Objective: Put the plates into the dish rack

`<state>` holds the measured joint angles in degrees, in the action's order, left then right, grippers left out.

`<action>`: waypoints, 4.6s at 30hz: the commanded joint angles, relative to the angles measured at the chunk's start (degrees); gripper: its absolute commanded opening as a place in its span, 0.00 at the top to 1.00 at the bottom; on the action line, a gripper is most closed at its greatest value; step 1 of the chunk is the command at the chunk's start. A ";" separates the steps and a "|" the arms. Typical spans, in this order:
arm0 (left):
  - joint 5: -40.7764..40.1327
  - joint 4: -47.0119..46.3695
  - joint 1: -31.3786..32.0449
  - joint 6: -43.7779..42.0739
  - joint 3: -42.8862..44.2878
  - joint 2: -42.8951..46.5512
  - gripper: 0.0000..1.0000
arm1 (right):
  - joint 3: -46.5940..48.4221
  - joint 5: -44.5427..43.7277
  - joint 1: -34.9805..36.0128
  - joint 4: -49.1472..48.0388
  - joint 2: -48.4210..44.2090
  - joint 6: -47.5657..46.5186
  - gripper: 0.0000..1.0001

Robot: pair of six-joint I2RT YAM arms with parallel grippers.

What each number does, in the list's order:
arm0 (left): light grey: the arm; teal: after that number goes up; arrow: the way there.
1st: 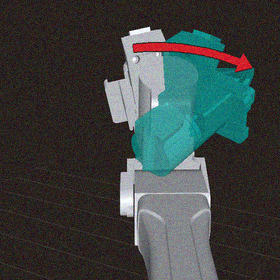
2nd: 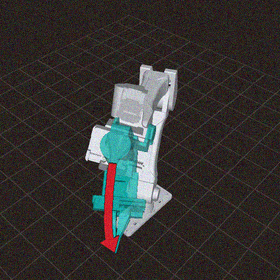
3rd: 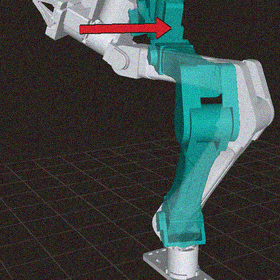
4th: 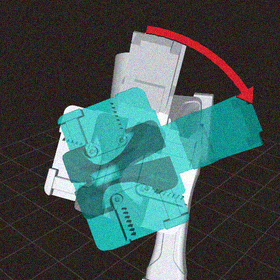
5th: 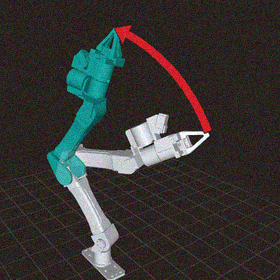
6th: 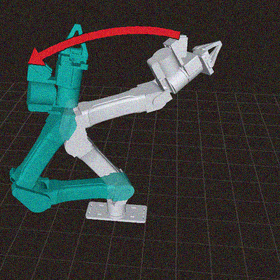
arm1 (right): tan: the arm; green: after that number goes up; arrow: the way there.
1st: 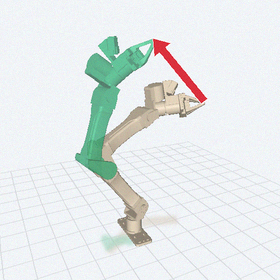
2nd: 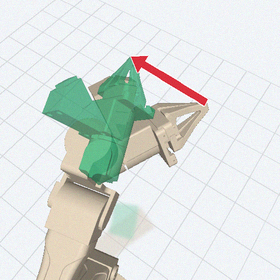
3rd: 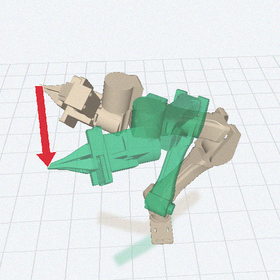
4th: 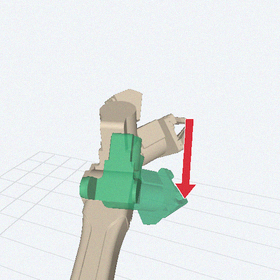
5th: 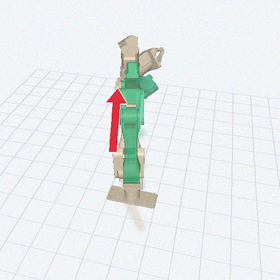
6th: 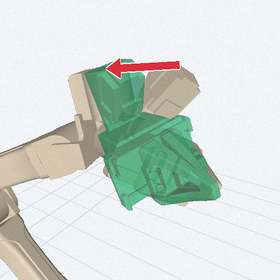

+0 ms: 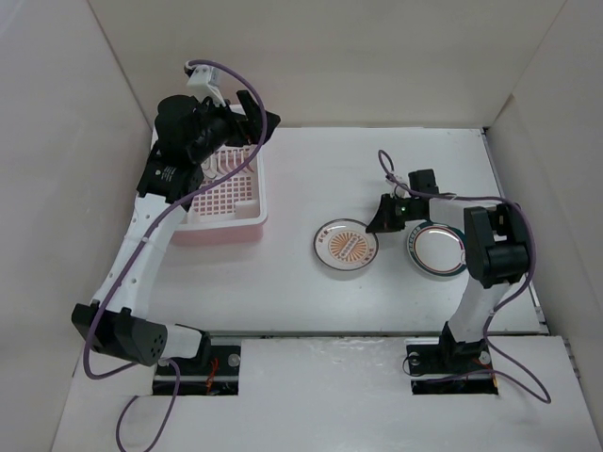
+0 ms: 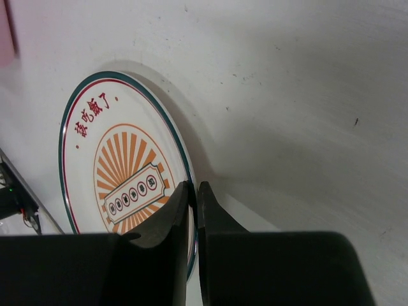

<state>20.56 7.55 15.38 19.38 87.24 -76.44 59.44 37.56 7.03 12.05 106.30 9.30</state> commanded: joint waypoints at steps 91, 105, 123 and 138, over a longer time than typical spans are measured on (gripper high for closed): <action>-47.81 -12.64 -2.01 -25.97 -2.17 -7.04 1.00 | 6.04 -0.92 0.35 -13.99 -22.28 15.49 0.00; -48.42 -16.51 -4.21 -26.06 -1.89 -18.65 1.00 | 6.57 -0.91 2.64 -13.99 -21.75 14.96 0.00; -53.77 -17.04 -3.07 -23.86 -3.92 -26.12 1.00 | 6.57 -0.91 2.64 -13.99 -21.75 13.91 0.00; -52.55 -15.99 -2.54 -23.24 -4.45 -28.84 1.00 | 6.57 -0.38 2.64 -13.99 -21.75 13.90 0.00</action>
<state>-31.09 -5.19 12.45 -5.06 82.50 -105.69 63.81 36.03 9.10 -0.03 85.84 24.18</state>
